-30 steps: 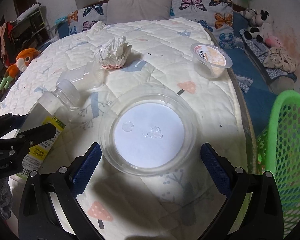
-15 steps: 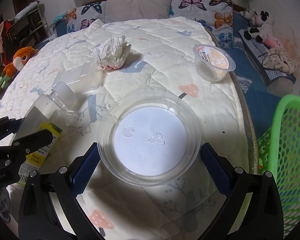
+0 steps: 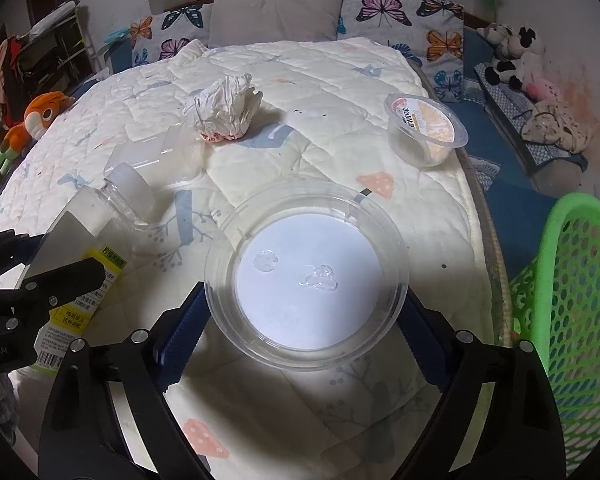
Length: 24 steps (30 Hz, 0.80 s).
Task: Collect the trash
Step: 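Grasp the clear round lid with the right tool while the left tool holds the bottle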
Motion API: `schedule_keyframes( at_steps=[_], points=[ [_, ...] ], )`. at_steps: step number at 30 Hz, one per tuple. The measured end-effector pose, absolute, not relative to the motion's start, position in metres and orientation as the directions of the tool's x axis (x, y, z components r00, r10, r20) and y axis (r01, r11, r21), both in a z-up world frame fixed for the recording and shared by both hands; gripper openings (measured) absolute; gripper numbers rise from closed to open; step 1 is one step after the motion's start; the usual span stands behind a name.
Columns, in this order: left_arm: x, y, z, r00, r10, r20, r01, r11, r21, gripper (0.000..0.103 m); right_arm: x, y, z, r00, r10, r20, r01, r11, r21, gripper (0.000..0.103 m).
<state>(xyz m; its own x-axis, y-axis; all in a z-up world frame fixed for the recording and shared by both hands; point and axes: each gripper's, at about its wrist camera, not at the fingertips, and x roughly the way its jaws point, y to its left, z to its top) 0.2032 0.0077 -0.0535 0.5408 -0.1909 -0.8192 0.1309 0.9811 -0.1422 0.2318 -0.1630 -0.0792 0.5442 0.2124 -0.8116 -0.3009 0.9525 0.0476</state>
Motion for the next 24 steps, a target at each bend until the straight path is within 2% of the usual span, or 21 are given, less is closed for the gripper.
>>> schedule_keyframes(
  at_steps=[14,17,24],
  points=[
    [0.205,0.005,-0.054,0.538,-0.197,-0.819,0.131,0.98,-0.149,0.06,0.22,-0.171,-0.078,0.552,0.236,-0.799,-0.295,0.952,0.077,0.089],
    [0.204,0.005,-0.053,0.544,-0.192,-0.817,0.132,0.981,-0.143,0.055,0.217,-0.172,-0.077,0.555,0.246,-0.795,-0.292,0.952,0.091,0.089],
    [0.201,0.008,-0.051,0.549,-0.206,-0.81,0.137,0.978,-0.156,0.055,0.207,-0.176,-0.071,0.565,0.27,-0.78,-0.287,0.95,0.121,0.089]
  ],
)
